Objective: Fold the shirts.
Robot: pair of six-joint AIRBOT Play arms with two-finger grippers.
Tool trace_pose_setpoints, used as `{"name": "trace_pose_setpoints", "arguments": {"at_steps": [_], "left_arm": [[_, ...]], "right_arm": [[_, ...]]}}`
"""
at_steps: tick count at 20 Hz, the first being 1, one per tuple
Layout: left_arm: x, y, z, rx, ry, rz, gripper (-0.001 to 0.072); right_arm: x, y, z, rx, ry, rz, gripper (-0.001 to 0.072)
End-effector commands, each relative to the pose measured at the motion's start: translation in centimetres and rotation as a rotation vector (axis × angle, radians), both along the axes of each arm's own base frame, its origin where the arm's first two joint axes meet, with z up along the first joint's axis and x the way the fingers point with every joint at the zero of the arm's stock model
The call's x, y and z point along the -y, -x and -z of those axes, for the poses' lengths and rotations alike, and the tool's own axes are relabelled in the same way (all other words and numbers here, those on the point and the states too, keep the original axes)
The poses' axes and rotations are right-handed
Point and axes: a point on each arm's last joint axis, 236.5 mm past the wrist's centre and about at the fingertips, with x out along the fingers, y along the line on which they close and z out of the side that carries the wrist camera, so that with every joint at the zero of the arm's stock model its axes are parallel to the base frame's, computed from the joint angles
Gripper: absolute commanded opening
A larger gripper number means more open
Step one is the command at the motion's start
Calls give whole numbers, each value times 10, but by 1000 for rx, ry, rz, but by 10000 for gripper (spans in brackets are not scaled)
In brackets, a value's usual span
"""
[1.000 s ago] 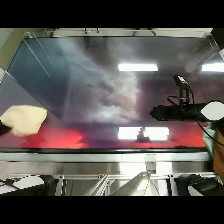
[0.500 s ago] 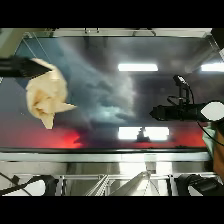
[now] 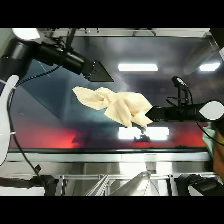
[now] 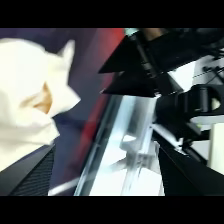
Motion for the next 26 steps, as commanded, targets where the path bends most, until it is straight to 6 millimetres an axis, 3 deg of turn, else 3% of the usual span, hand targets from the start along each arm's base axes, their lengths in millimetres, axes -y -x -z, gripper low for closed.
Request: {"name": "trace_pose_setpoints", "arguments": {"at_steps": [1,3,7,9,11,15,18,21,22,23,24,26], "left_arm": [[-36,-22,48,-40,-244,-89,720],[-78,-30,86,-107,-368,-163,720],[-116,-47,159,-253,-350,-366,720],[-134,-59,187,-270,-351,-471,717],[-147,-67,206,-286,-355,-530,709],[-143,-69,244,-357,-379,-512,711],[-126,-78,263,-371,-390,-469,712],[-105,-86,274,-388,-401,-428,703],[-99,-87,278,-396,-405,-409,702],[-94,-88,282,-405,-408,-395,702],[-91,-91,285,-414,-411,-388,608],[-87,-92,288,-428,-413,-354,180]], "right_arm": [[7,-1,3,-7,12,11,509],[26,-9,8,-20,26,64,509],[65,-12,45,-163,33,151,508],[67,-10,66,-197,52,88,473],[52,-10,82,-232,8,40,440],[13,-8,111,-301,-100,-18,440],[-16,-3,125,-338,-177,-60,440],[-31,-5,127,-350,-243,-58,418],[-31,-6,127,-349,-249,-52,352],[-31,-7,126,-348,-251,-52,227],[-31,-7,125,-346,-251,-52,214],[-32,-6,124,-337,-253,-70,27]]}}
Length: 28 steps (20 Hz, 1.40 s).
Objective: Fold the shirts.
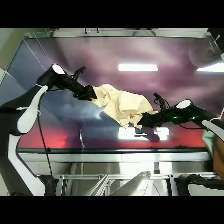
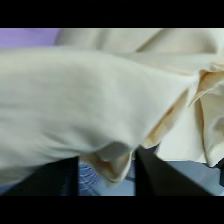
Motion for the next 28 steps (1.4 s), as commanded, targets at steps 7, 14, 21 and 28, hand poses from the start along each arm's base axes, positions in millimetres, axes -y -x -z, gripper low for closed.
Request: {"name": "trace_pose_setpoints", "arguments": {"at_steps": [7,14,21,28], "left_arm": [[35,-34,-116,110,258,52,9],[-6,13,-353,417,799,67,12],[-39,122,-393,489,777,111,13],[-94,135,-377,678,685,-142,16]], "right_arm": [[-12,-21,-90,201,-120,-92,25],[110,-49,-297,718,-25,242,25],[131,28,-395,1069,157,369,25],[155,6,-383,1060,171,466,25]]}}
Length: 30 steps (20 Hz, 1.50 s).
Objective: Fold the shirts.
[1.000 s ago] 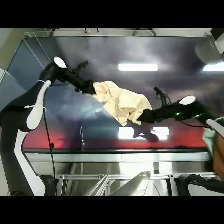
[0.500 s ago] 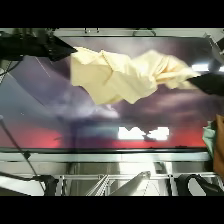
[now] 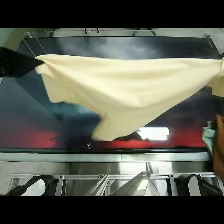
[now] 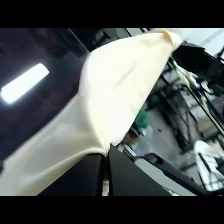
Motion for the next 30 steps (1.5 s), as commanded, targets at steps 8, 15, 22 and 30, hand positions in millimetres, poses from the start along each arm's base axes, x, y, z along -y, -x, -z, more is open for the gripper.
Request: {"name": "trace_pose_setpoints", "arguments": {"at_steps": [8,15,22,30], "left_arm": [[-7,-71,187,-517,156,-137,14],[2,-113,229,-652,192,-30,720],[-38,-81,243,-781,-96,40,720],[-62,-41,300,-934,-188,-52,720]], "right_arm": [[-20,-103,253,-555,-288,-190,27],[-32,-147,298,-653,-449,-310,525],[-60,-64,305,-914,-416,-474,468],[-189,-6,370,-1096,-383,-460,467]]}}
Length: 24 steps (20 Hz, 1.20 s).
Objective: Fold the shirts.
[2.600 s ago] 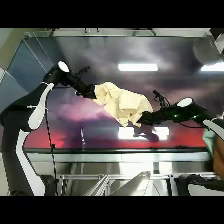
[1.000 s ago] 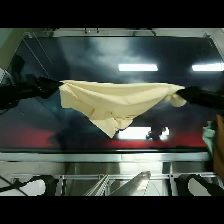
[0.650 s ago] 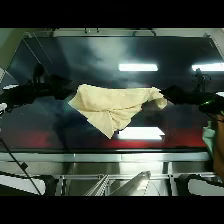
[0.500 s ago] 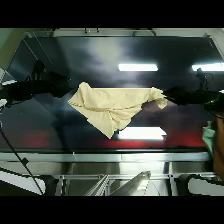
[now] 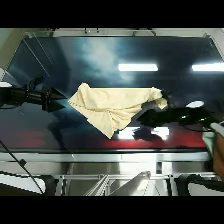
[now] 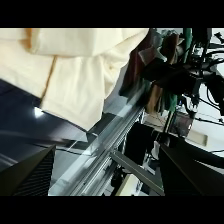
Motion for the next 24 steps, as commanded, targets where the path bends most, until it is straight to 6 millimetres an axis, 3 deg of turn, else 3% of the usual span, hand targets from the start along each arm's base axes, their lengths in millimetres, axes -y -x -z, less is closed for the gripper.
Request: {"name": "trace_pose_setpoints", "arguments": {"at_steps": [1,4,5,9,11,13,19,22,24], "left_arm": [[-11,16,18,-62,-22,-21,720],[-19,17,20,-71,-17,-45,720],[-22,17,20,-71,-17,-53,720],[-28,9,26,-57,-43,-93,720],[-34,-5,34,-31,-85,-147,720],[-34,-17,43,-7,-128,-181,720],[-10,-61,79,69,-281,-259,704],[-4,-71,104,59,-310,-268,703],[2,-79,108,45,-285,-256,674]], "right_arm": [[-39,4,30,-38,97,66,467],[-54,-13,43,-47,132,192,435],[-56,-18,46,-47,134,224,383],[-57,-29,57,-84,129,308,349],[-59,-29,61,-93,129,306,131],[-62,-30,56,-59,123,273,26],[-65,-32,44,-6,109,245,26],[-69,-27,38,-9,88,222,26],[-71,-24,37,-14,80,208,26]]}}
